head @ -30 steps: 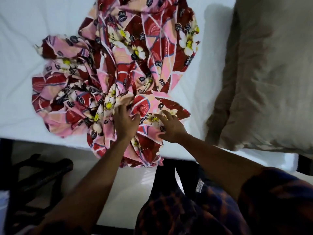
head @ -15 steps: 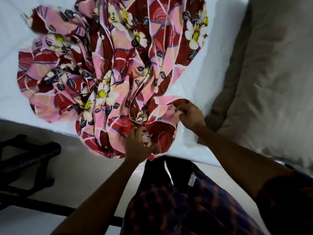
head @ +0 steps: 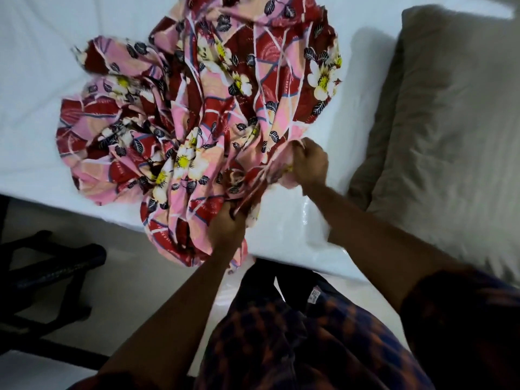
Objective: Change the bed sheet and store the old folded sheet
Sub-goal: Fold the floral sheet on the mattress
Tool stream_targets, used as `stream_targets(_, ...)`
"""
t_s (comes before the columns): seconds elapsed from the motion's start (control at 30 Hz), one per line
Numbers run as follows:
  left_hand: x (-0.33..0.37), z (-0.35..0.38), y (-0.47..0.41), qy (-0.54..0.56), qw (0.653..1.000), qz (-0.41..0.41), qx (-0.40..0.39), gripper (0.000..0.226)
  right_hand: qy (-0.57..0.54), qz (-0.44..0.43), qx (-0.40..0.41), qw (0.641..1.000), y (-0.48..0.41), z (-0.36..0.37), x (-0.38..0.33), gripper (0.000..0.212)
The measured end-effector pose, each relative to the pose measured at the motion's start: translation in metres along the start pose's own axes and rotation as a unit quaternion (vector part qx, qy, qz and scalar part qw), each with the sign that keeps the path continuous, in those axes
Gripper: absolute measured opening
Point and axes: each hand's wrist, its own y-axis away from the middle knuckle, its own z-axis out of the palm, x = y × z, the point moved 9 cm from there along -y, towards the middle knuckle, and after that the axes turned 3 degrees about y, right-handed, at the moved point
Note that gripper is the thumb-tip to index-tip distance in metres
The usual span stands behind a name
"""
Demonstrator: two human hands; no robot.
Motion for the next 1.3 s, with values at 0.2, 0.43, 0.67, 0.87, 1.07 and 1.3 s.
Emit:
stream_targets(0.2,-0.010,-0.087,-0.013,-0.147,0.986,0.048,-0.060,0.022,0.013,0.098,0.116,0.988,-0.038,-0.061,0.011,0.041)
stream_targets(0.43,0.037,-0.191,-0.048,-0.136,0.985,0.109,-0.007,0.026,0.166,-0.228,-0.104,0.954,0.015,0.002,-0.072,0.067)
stream_targets(0.67,0.117,-0.196,-0.064,-0.133,0.951,0.272,-0.065,0.019,0.007,-0.339,-0.091,0.936,0.103,0.094,-0.224,0.035)
stream_targets(0.87,0.087,-0.264,-0.086,-0.160,0.937,0.311,-0.004,0.022,0.109,-0.336,-0.021,0.935,0.102,0.096,-0.285,0.042)
stream_targets(1.07,0.049,-0.321,-0.121,-0.208,0.938,0.278,0.010,0.032,0.127,-0.199,0.141,0.962,0.078,0.031,-0.276,0.039)
stream_targets(1.3,0.006,-0.409,-0.149,-0.206,0.950,0.213,0.098,0.036,0.098,0.142,0.194,0.966,0.088,-0.021,-0.185,0.042)
